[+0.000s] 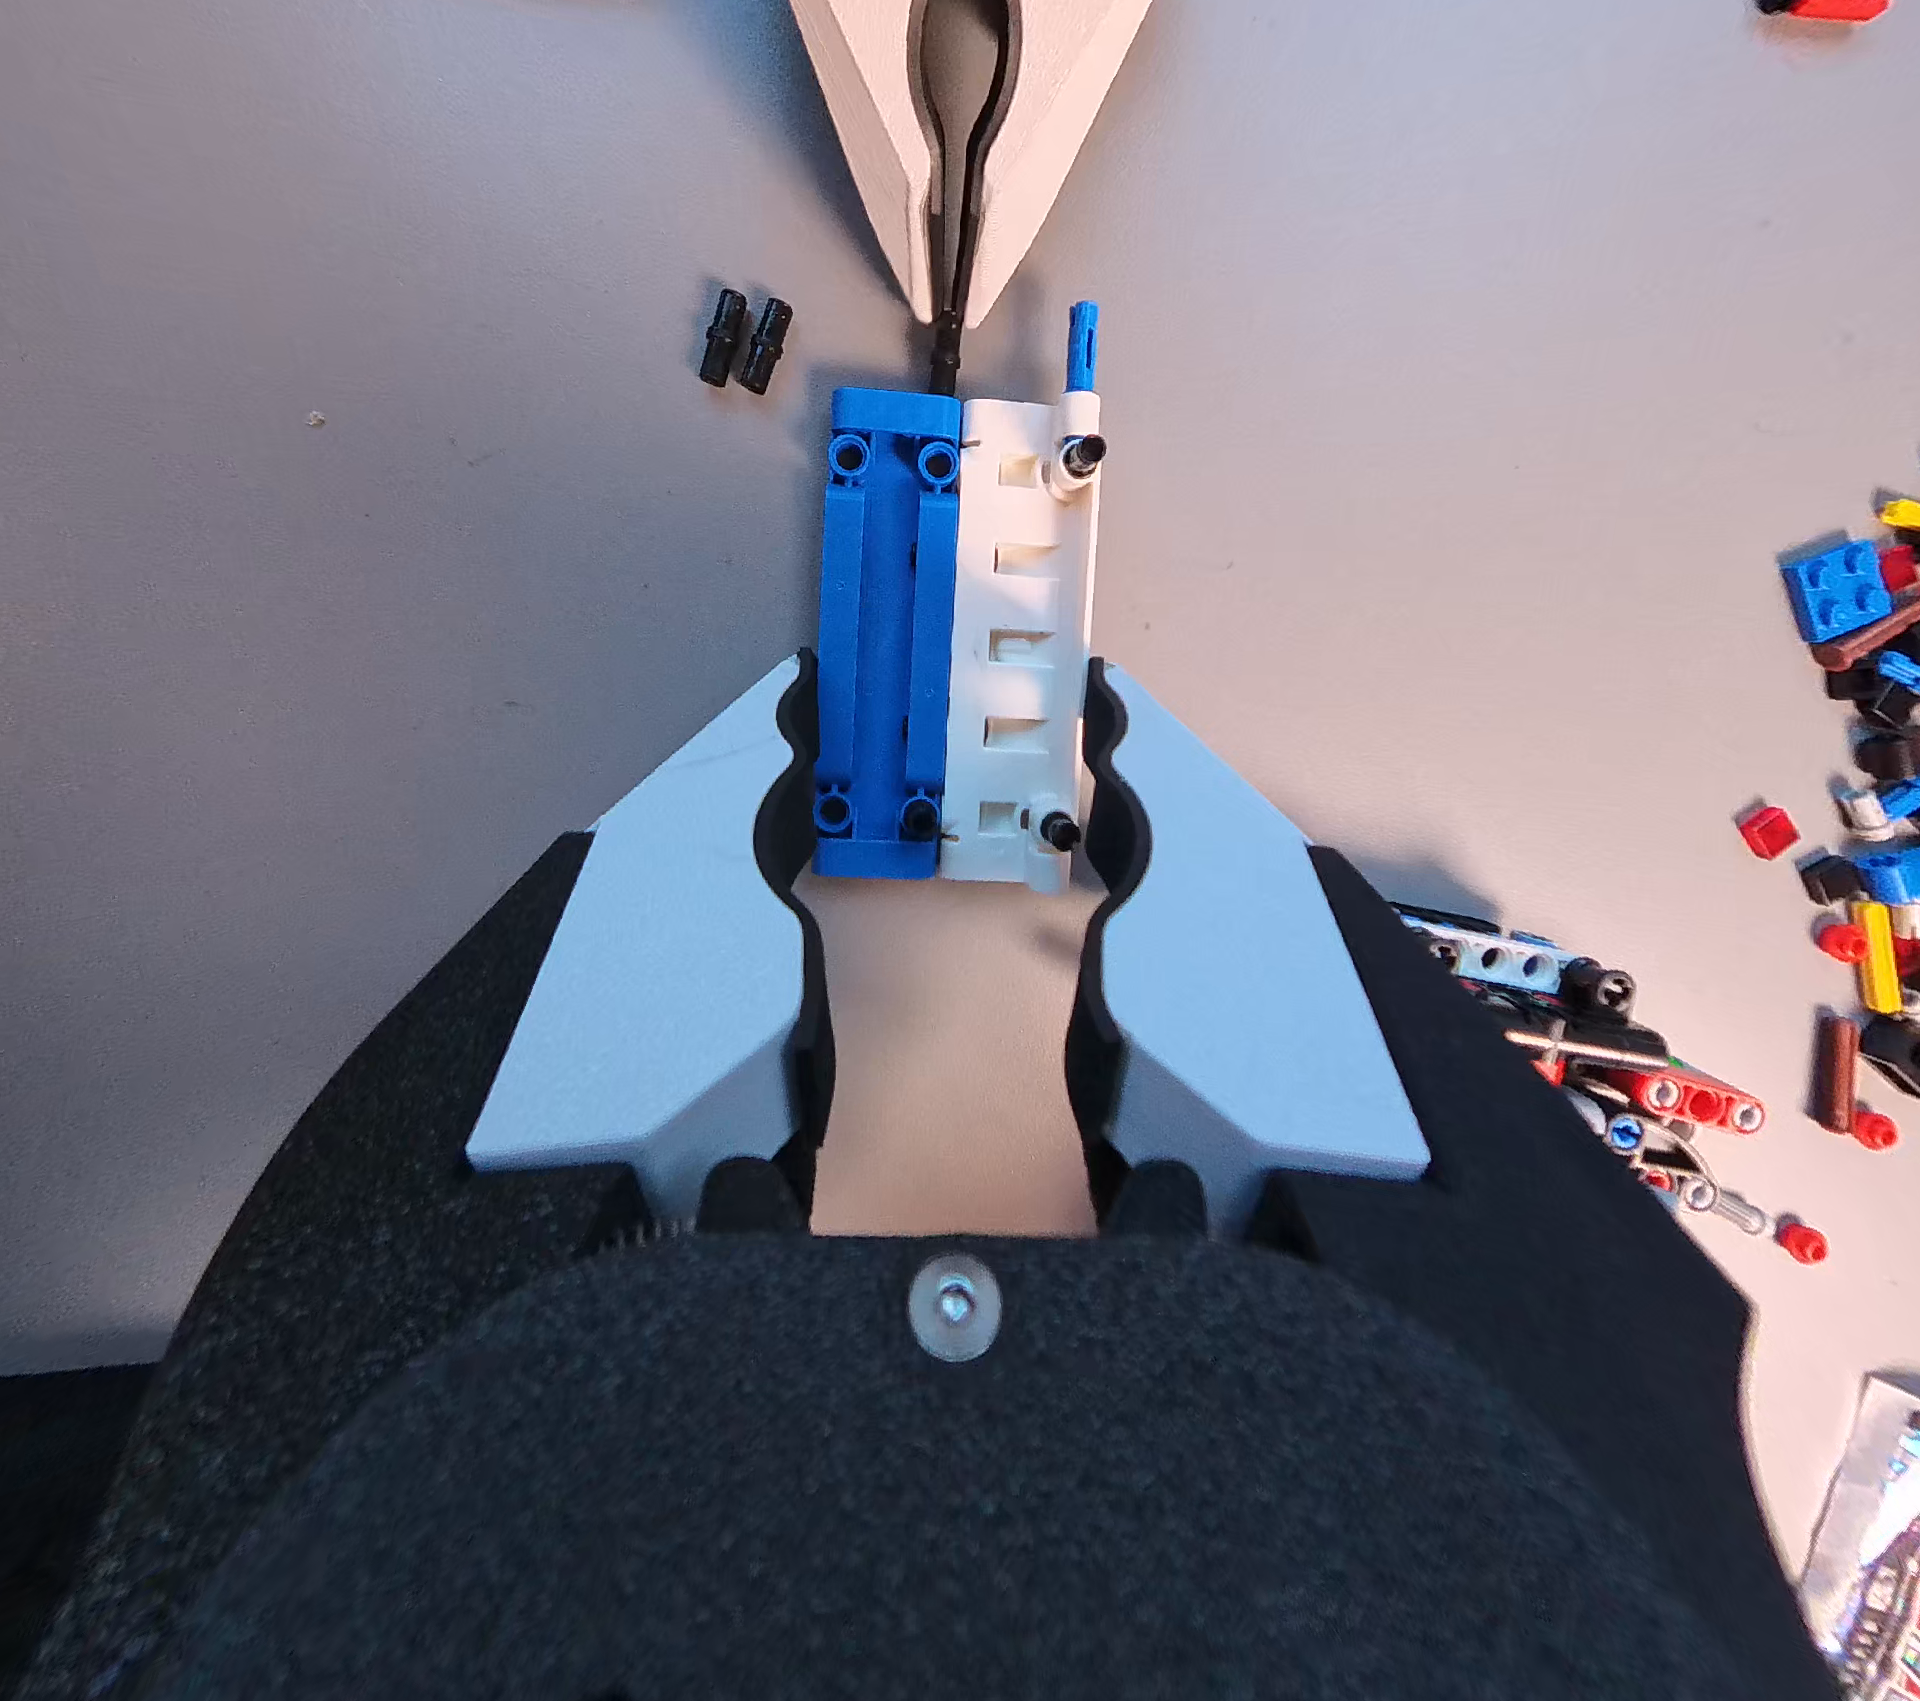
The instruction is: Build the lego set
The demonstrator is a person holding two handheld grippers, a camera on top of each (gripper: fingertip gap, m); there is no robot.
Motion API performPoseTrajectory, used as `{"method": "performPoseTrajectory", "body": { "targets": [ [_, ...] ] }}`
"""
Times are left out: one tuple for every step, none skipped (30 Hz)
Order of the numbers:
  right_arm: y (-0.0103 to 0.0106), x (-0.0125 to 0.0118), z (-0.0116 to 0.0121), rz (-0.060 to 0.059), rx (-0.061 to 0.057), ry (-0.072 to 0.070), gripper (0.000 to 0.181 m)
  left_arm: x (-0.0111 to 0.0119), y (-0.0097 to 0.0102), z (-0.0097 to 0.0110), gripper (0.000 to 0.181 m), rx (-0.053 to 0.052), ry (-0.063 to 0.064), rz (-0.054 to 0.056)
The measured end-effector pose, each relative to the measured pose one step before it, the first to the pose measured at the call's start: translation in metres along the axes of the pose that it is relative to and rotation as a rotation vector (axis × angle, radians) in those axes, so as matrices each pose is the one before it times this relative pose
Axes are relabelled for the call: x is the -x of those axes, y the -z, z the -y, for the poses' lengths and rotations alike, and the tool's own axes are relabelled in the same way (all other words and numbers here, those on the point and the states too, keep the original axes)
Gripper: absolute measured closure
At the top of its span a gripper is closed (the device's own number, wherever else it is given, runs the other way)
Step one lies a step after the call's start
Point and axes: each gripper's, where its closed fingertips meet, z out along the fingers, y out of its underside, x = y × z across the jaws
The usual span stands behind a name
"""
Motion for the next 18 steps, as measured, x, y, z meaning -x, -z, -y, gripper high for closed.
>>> {"method": "performPoseTrajectory", "body": {
  "targets": [
    [0.00005, 0.00003, -0.00002, -0.0007, -0.0033, -0.0005, 0.132, 0.00035, -0.00059, -0.00047, 0.181, 0.0054, -0.003, 0.0049],
    [0.00008, -0.00002, -0.00006, -0.0009, -0.0039, 0.0001, 0.132, 0.00045, -0.00012, 0.00029, 0.181, -0.0007, -0.0008, 0.0044],
    [-0.00001, 0.00002, 0.00012, -0.0005, -0.0057, -0.0005, 0.132, 0.00009, -0.00018, 0.00017, 0.181, -0.0002, 0.0006, 0.0007],
    [-0.00009, 0.00007, 0.00006, 0.0005, -0.0064, -0.0039, 0.132, 0.00022, -0.00039, -0.0001, 0.181, 0.002, 0.0002, 0.0007],
    [0.00001, 0.00033, 0.00011, 0.0012, -0.0061, -0.0023, 0.133, 0.00037, -0.00061, -0.00002, 0.181, 0.0034, -0.0031, 0.004],
    [-0.00006, 0.00084, 0.00024, 0.0032, -0.0043, 0.0003, 0.133, 0.00018, -0.00111, 0.00027, 0.181, 0.0035, -0.0058, 0.0045],
    [-0.00122, 0.0047, 0.00218, 0.0198, -0.0111, 0.0036, 0.133, -0.00045, -0.00114, 0.00107, 0.181, 0.0006, -0.0056, 0.0011],
    [-0.00152, 0.00295, 0.00196, 0.0019, -0.0023, -0.0013, 0.133, -0.00145, -0.00068, 0.00067, 0.181, 0.0025, -0.0043, -0.0063],
    [0.00042, -0.00015, -0.00067, -0.0131, 0.0179, -0.0125, 0.133, 0.00008, 0.00028, 0.00033, 0.181, -0.004, 0.0048, -0.0011],
    [0.00032, 0.00029, -0.00022, -0.0176, 0.0228, -0.0125, 0.133, -0.00013, 0.00031, 0.00032, 0.181, -0.0027, 0.0136, -0.0027],
    [0.00015, 0.00115, 0.00002, -0.0136, 0.014, -0.006, 0.133, -0.00067, 0.00026, 0.0, 0.181, 0.0005, 0.0097, -0.0046],
    [-0.00012, 0.00189, 0.00041, -0.0033, 0.0009, -0.0112, 0.133, -0.00141, 0.00043, -0.00023, 0.181, 0.0001, 0.0015, -0.0077],
    [-0.00025, 0.00176, 0.00064, -0.0002, -0.0141, -0.0028, 0.133, -0.00134, 0.00073, -0.00048, 0.181, -0.0017, -0.0026, -0.0048],
    [0.00006, 0.00046, -0.00004, -0.0016, -0.0162, -0.014, 0.133, -0.00077, 0.00096, -0.00083, 0.181, -0.0012, -0.001, -0.0007],
    [0.0003, -0.00009, -0.00045, -0.0041, -0.0127, -0.0126, 0.133, -0.00076, 0.00117, -0.00111, 0.181, 0.0016, -0.0019, -0.0004],
    [0.00038, -0.00016, -0.00036, -0.0067, -0.0089, -0.0058, 0.132, -0.00086, 0.00105, -0.00093, 0.181, 0.0022, -0.0015, -0.0017],
    [0.00025, -0.00007, -0.00019, -0.0064, -0.0051, -0.0026, 0.132, -0.0007, 0.00058, -0.00046, 0.181, -0.0004, -0.0014, -0.0003],
    [0.00018, -0.00009, -0.00011, -0.0039, -0.0045, -0.0006, 0.132, -0.00014, 0.00033, -0.00009, 0.181, -0.0039, -0.0034, 0.0022]
  ]
}}
